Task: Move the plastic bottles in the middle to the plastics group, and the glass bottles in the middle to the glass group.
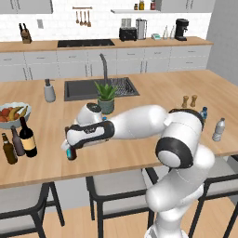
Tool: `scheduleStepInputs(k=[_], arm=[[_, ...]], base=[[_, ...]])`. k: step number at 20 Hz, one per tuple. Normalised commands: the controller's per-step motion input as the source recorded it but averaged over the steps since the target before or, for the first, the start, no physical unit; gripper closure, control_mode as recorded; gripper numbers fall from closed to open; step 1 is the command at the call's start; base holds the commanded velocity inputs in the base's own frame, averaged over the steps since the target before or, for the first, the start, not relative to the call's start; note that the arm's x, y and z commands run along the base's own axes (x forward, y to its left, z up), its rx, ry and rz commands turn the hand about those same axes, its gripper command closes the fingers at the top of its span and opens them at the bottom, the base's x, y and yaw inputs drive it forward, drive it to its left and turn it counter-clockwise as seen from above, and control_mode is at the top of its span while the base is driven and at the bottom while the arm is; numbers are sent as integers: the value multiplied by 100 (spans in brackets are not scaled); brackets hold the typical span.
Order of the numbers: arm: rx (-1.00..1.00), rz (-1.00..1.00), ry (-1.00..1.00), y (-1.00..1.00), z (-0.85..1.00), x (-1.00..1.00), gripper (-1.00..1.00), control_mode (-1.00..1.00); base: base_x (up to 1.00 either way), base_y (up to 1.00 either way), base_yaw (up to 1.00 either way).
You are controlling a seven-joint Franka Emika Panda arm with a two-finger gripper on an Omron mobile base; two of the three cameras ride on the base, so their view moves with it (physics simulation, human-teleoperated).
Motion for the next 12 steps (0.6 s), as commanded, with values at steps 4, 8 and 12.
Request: scheduleStepInputs(k=[4, 8, 12], arm=[[0, 12, -18, 84, 0, 4, 100, -100], [0, 4, -8, 70, 0, 33, 100, -100], [0, 0, 0, 54, 1, 42, 100, -100]], base=[[0, 0, 0], [0, 0, 0], [0, 0, 0]])
